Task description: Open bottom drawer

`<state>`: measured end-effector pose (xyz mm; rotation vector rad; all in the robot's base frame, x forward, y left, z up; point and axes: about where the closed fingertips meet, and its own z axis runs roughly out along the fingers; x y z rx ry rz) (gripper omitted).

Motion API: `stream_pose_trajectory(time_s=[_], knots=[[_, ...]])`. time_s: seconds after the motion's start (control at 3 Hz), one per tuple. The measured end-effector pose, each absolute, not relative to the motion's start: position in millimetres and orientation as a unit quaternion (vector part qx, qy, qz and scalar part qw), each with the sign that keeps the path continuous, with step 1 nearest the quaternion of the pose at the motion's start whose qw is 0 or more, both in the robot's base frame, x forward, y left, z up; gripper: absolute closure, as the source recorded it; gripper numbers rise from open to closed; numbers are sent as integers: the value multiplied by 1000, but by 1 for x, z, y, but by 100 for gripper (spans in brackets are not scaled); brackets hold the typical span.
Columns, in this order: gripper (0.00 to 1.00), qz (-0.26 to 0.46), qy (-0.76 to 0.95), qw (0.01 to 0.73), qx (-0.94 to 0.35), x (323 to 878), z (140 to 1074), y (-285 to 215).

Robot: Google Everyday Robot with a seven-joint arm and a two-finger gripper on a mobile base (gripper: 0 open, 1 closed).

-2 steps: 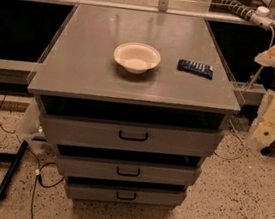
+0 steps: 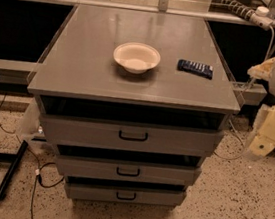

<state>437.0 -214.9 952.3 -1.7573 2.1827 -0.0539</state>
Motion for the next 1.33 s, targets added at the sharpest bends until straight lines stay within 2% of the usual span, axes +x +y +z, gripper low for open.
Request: stream_pose_trajectory(time_s=[0.33, 0.67, 1.0, 1.33], knots=[[0, 1, 757, 172, -631, 435, 928, -213], [0, 50, 739, 205, -640, 420, 859, -218], [0, 65, 718, 250, -646, 427, 798, -230], [0, 50, 701, 260, -663, 433, 796, -233]])
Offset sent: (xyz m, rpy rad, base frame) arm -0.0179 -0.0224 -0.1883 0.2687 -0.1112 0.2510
